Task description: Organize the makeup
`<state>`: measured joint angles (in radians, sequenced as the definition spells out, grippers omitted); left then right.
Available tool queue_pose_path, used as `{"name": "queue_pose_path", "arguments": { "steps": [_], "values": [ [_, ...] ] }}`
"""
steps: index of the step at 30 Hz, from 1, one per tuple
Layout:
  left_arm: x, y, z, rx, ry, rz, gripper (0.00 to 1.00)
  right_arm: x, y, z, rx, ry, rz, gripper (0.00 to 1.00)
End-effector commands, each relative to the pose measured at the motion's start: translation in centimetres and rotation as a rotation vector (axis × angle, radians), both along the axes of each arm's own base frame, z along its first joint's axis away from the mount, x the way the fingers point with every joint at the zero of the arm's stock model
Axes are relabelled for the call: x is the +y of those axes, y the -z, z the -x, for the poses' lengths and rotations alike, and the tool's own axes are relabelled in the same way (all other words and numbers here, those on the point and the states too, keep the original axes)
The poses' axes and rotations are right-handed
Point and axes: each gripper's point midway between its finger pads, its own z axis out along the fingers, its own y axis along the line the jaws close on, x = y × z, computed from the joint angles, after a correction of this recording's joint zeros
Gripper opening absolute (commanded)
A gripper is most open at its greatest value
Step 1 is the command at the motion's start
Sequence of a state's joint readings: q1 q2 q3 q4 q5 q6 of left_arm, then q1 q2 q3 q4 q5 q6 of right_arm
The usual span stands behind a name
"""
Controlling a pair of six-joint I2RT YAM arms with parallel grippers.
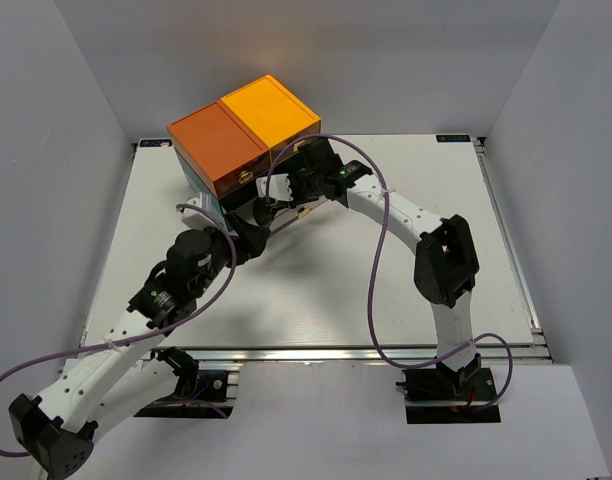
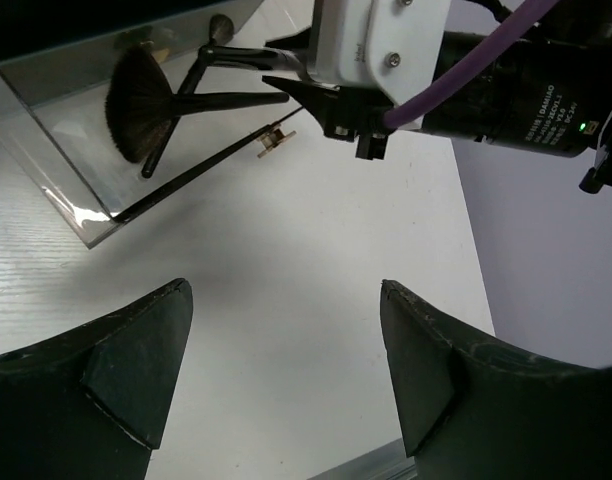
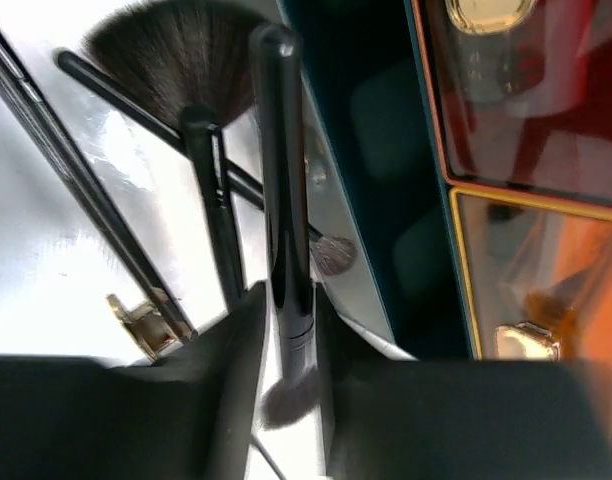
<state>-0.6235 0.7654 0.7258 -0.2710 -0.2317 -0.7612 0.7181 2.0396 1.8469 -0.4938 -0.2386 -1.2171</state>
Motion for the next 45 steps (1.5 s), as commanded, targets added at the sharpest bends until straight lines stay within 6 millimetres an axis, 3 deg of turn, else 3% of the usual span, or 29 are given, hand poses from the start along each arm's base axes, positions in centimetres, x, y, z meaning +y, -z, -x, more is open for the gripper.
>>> {"name": "queue_pose_path", "arguments": {
  "steps": [1,4,7,12,17,18,19,21,22,23,25,26,27,28,29,30,31,32,33,35,36,37,38,39,40,41,42,43,45],
  "values": [
    [-1.4,-0.5,-0.2,-0.016,0.059,0.03,0.84,0.3,-3.1,-1.5,-0.096,0.021,-0.049,0.35],
    [-2.4,-0.5,-0.2,-0.015,0.1,0.038,0.79,0.2,-2.7,-1.3,-0.084,0.026,-0.051,0.54],
    [-3.2,-0.4,-0.2,-0.018,0.137,0.049,0.69,0.2,-3.3,-1.2,-0.075,0.038,-0.071,0.62],
    [-4.2,-0.3,-0.1,-0.023,0.187,0.059,0.51,0.2,-5.1,-0.7,-0.039,0.075,-0.137,0.63],
    [-5.1,-0.8,-0.4,-0.042,0.23,0.054,0.19,-1.5,-9.9,-0.5,0.008,0.165,-0.291,0.58],
    [-5.3,-0.6,-0.6,-0.04,0.234,0.041,0.16,-2.5,-10.9,-1.1,0.013,0.19,-0.331,0.55],
    [-5.8,-0.6,-0.4,-0.037,0.267,0.043,0.13,-3.4,-12.0,-0.7,0.047,0.228,-0.381,0.45],
    [-6.3,-0.7,-0.8,-0.043,0.286,0.03,0.07,-5.9,-13.5,-1.7,0.063,0.288,-0.449,0.31],
    [-6.6,-0.5,-0.9,-0.038,0.295,0.024,0.06,-6.8,-15.1,-1.3,0.075,0.288,-0.496,0.18],
    [-7.0,-0.9,-1.0,-0.046,0.312,0.023,0.06,-9.0,-15.0,-2.0,0.136,0.359,-0.54,0.1],
    [-7.7,-0.3,-1.6,-0.033,0.337,-0.002,0.05,-11.2,-16.7,-2.1,0.187,0.433,-0.639,0.0],
    [-8.2,-0.9,-1.7,-0.043,0.358,-0.002,0.05,-13.4,-15.4,-2.7,0.278,0.556,-0.693,0.0],
    [-8.8,-0.1,-2.3,-0.026,0.375,-0.031,0.05,-14.5,-16.3,-2.4,0.278,0.581,-0.736,0.0],
    [-9.1,0.1,-2.5,-0.02,0.387,-0.044,0.05,-15.3,-15.8,-2.1,0.308,0.589,-0.75,0.0],
    [-9.7,-1.1,-2.9,-0.046,0.407,-0.058,0.05,-17.4,-13.0,-1.9,0.386,0.648,-0.758,0.0],
    [-9.9,-0.6,-3.1,-0.028,0.417,-0.083,0.05,-17.9,-13.5,-0.5,0.42,0.611,-0.79,0.0],
    [-10.7,0.3,-3.5,-0.005,0.432,-0.111,0.05,-19.4,-13.1,-0.5,0.433,0.622,-0.811,0.0],
    [-11.0,0.4,-3.9,-0.014,0.444,-0.147,0.05,-19.7,-12.3,0.3,0.469,0.613,-0.81,0.07],
    [-11.4,-0.5,-4.3,-0.024,0.453,-0.164,0.08,-20.0,-11.1,1.7,0.503,0.602,-0.801,0.24],
    [-12.5,0.9,-5.0,-0.003,0.475,-0.243,0.14,-20.7,-10.3,2.9,0.509,0.599,-0.795,0.42],
    [-12.9,0.3,-5.3,-0.006,0.486,-0.266,0.17,-21.2,-9.6,3.9,0.494,0.606,-0.79,0.58],
    [-13.4,0.8,-5.3,0.005,0.506,-0.296,0.25,-21.6,-9.8,4.1,0.457,0.603,-0.802,0.63],
    [-13.8,3.1,-5.4,0.054,0.542,-0.367,0.32,-22.1,-10.8,4.8,0.408,0.596,-0.819,0.72],
    [-14.1,3.9,-5.6,0.072,0.568,-0.398,0.39,-22.5,-10.8,5.1,0.386,0.603,-0.828,0.78],
    [-14.7,3.2,-6.1,0.06,0.591,-0.418,0.48,-23.2,-9.2,5.5,0.396,0.629,-0.821,0.82],
    [-14.6,6.3,-6.2,0.135,0.626,-0.506,0.5,-23.6,-10.3,5.6,0.333,0.621,-0.849,0.88],
    [-14.4,7.1,-6.9,0.151,0.617,-0.552,0.51,-23.9,-10.1,5.7,0.323,0.627,-0.851,0.89],
    [-14.7,6.6,-7.8,0.139,0.621,-0.578,0.52,-24.3,-9.2,5.9,0.328,0.642,-0.843,0.89],
    [-14.1,9.3,-8.8,0.188,0.627,-0.692,0.52,-24.6,-8.9,6.1,0.337,0.644,-0.842,0.87]
  ]
}}
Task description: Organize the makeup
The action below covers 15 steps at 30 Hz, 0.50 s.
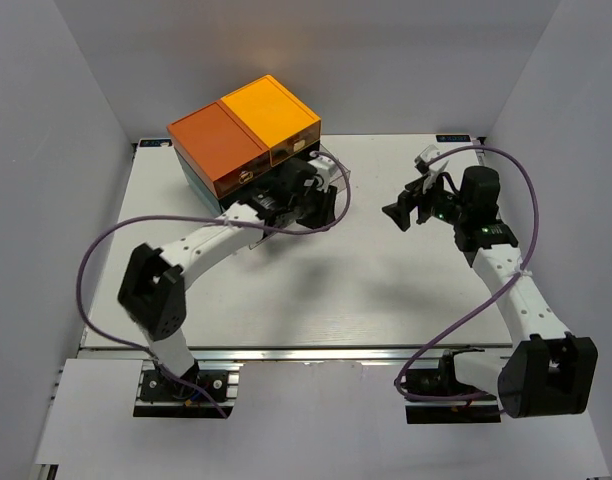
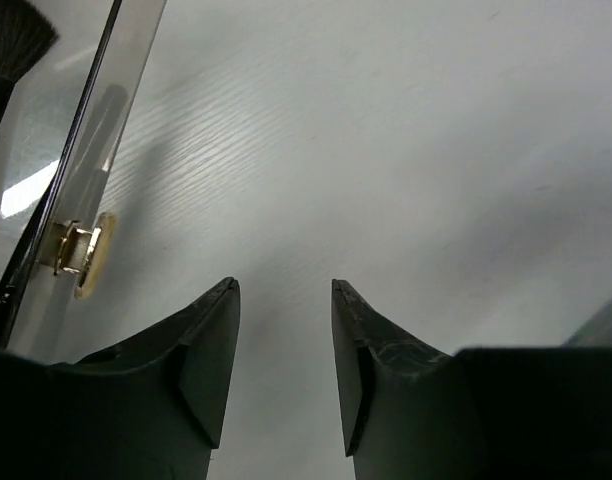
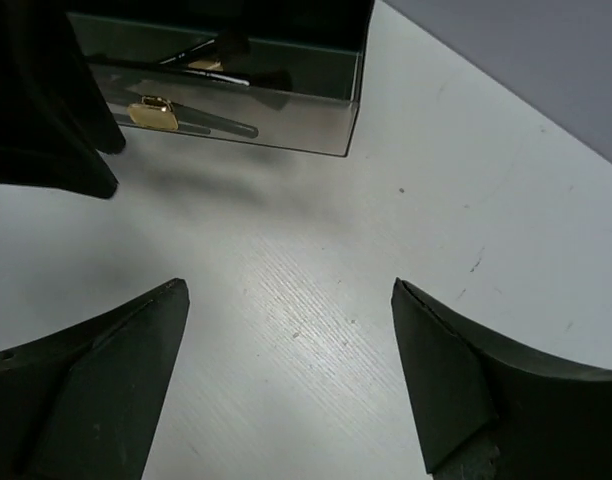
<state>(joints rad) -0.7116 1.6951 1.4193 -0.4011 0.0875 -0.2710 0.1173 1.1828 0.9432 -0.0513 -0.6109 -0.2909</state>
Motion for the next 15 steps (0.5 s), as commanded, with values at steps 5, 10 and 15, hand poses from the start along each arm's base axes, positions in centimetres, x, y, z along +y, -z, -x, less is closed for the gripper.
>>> {"name": "queue_pose_path", "arguments": {
  "steps": [5,10,15],
  "values": [
    [3.1,3.9,-3.5,-0.042,-0.007,-0.374,0.52,-1.0,-1.6,-0.5,-0.077,-0.017,-0.045,0.66],
    [5.2,5.6,-6.0,-0.078,-0.113,-0.529,0.61,-1.6,-1.1,-0.7,-0.046,-0.002,-0.068,0.14],
    [6.6,5.2,-8.1,-0.137,-0.213,-0.611,0.76,-1.4,-0.7,-0.6,-0.032,-0.009,-0.08,0.13]
  ]
}}
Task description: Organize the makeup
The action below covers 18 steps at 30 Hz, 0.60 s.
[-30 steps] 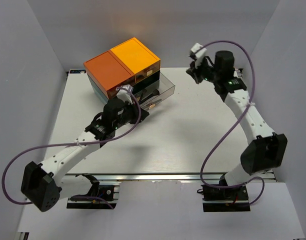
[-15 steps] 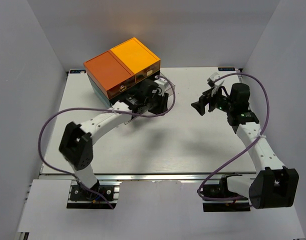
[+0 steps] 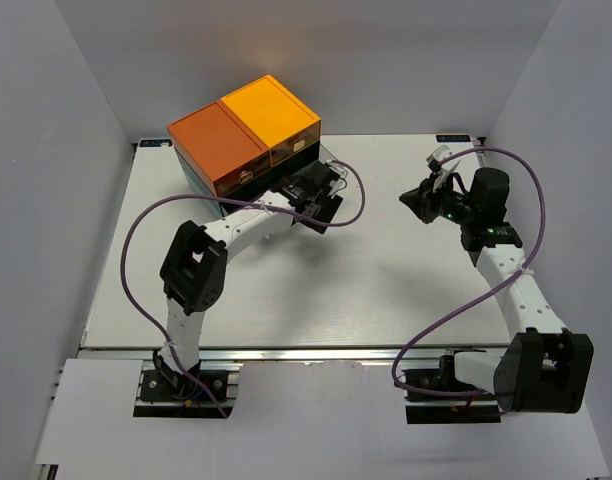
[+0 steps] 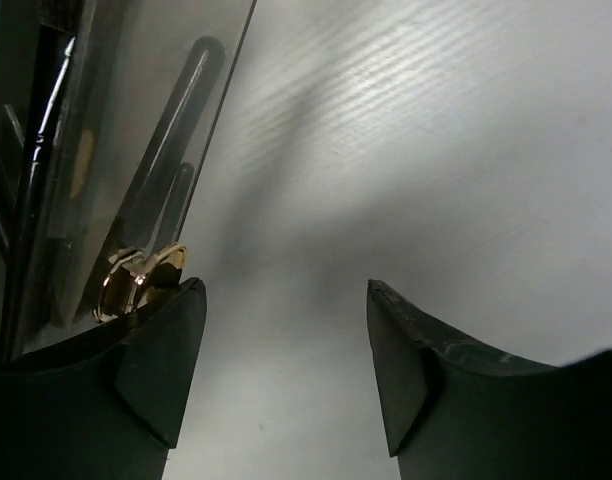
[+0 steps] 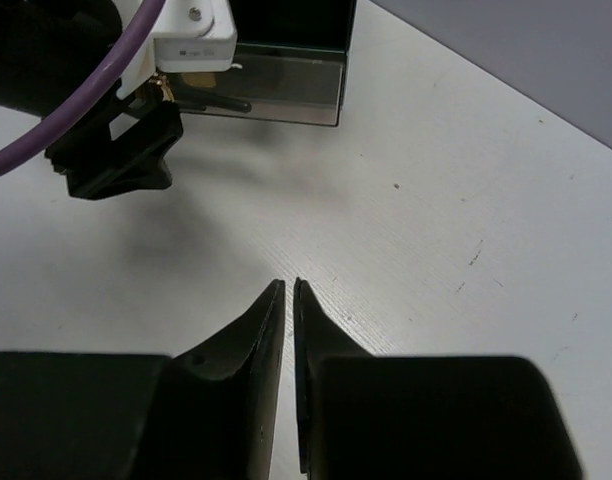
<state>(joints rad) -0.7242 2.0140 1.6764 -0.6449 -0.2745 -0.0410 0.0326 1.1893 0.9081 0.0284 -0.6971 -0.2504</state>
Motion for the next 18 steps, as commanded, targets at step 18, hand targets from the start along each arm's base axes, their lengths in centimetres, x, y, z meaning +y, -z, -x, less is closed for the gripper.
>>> {"name": "queue_pose_path", "arguments": {
  "steps": [18],
  "values": [
    [9.0,-3.1,-8.7,-0.212,-0.368,-0.108,0.98,0.5,-0.5,0.1,-0.015,-0.028,-0.038,0.12]
  ]
}}
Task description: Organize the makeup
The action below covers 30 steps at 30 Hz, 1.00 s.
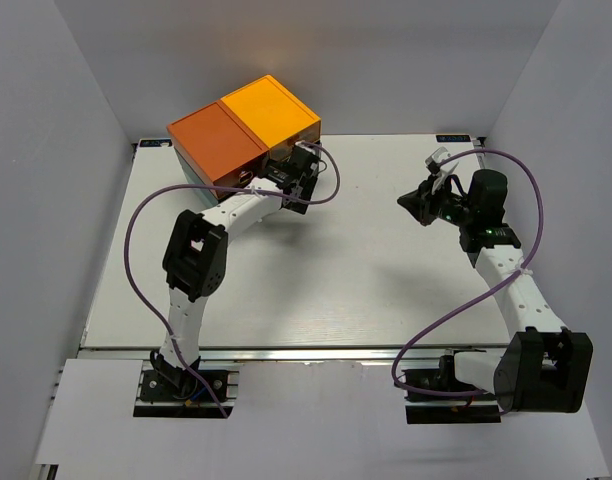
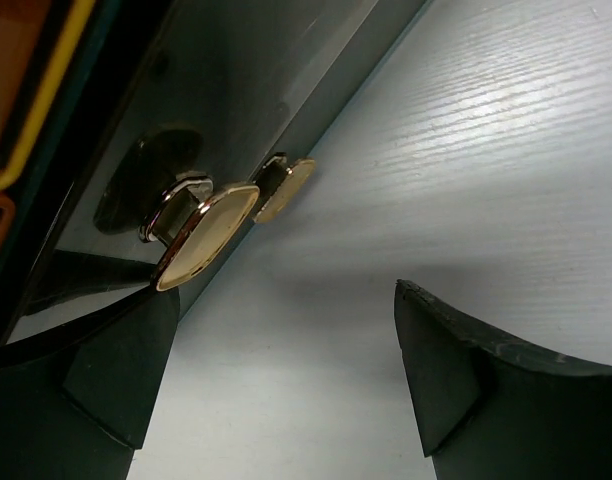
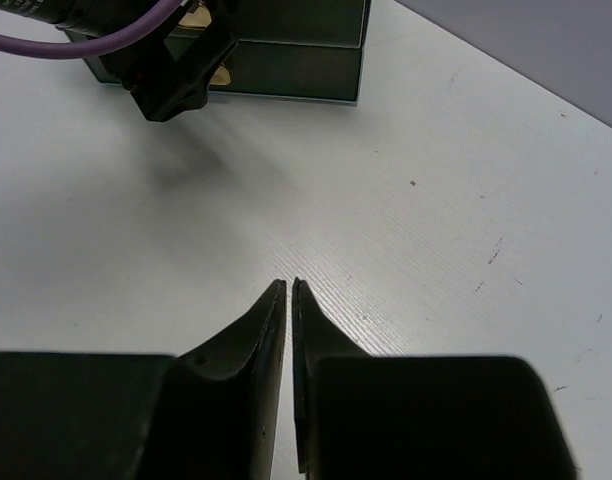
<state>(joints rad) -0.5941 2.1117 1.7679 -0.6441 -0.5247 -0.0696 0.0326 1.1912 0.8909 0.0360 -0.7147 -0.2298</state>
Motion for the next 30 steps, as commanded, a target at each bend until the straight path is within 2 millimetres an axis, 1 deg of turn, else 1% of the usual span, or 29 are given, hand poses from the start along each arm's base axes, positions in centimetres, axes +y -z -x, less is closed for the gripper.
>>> {"name": "queue_pose_path", "arguments": {
  "steps": [1,6,11,16,18,19,20,21,22,23,25,26,27,28,29,30],
  "values": [
    [0.9,-3.1,-2.1,-0.103,-0.061,0.026,0.98,0.2,-1.0,-0.3,-0.041,-0.015,-0.019,0.12],
    [1.4,-3.4,-2.3,-0.121,-0.08,0.009,0.98,0.2,-0.6,0.1,-0.029,-0.022,-0.008,0.12],
    [3.0,-3.9,-2.2,-0.157,-0.138,-0.054,0.98,0.1,-0.2,0.8,-0.03,-0.026,0.005,0.12],
    [3.5,-4.2,-2.0,-0.176,-0.152,-0.062,0.98,0.1,0.2,1.2,-0.02,-0.029,0.013,0.12],
    [3.6,-4.7,-1.8,-0.188,-0.154,-0.055,0.93,0.1,0.2,1.4,-0.021,-0.034,0.014,0.12],
    [3.7,-4.6,-1.6,-0.189,-0.155,-0.051,0.89,0.1,0.1,1.5,-0.024,-0.034,0.015,0.12],
    [3.6,-4.6,-1.6,-0.189,-0.151,-0.045,0.75,0.1,0.1,1.5,-0.024,-0.035,0.016,0.12],
    [3.5,-5.0,-1.4,-0.192,-0.141,-0.029,0.67,0.1,0.2,1.6,-0.024,-0.037,0.017,0.12],
    [3.4,-4.9,-1.3,-0.191,-0.138,-0.021,0.63,0.1,0.2,1.7,-0.024,-0.037,0.018,0.12],
    [3.6,-4.5,-0.9,-0.181,-0.135,-0.021,0.63,0.1,0.2,1.7,-0.024,-0.037,0.018,0.12],
    [3.2,-4.6,-0.5,-0.167,-0.115,0.007,0.68,0.1,0.2,1.9,-0.022,-0.04,0.018,0.12],
    [3.2,-4.5,-0.1,-0.156,-0.104,0.017,0.74,0.1,0.1,1.8,-0.027,-0.043,0.02,0.12],
    [3.0,-4.6,0.2,-0.151,-0.092,0.034,0.87,0.2,0.0,1.9,-0.032,-0.048,0.022,0.12],
    [2.2,-5.9,0.4,-0.167,-0.058,0.092,0.94,0.1,0.5,2.2,-0.006,-0.05,0.026,0.13],
    [2.1,-5.7,0.9,-0.159,-0.039,0.112,0.98,0.2,0.4,2.3,-0.015,-0.061,0.033,0.18],
    [1.4,-6.6,0.9,-0.189,-0.02,0.155,0.98,0.2,0.6,2.5,-0.005,-0.067,0.035,0.23]
  ]
}}
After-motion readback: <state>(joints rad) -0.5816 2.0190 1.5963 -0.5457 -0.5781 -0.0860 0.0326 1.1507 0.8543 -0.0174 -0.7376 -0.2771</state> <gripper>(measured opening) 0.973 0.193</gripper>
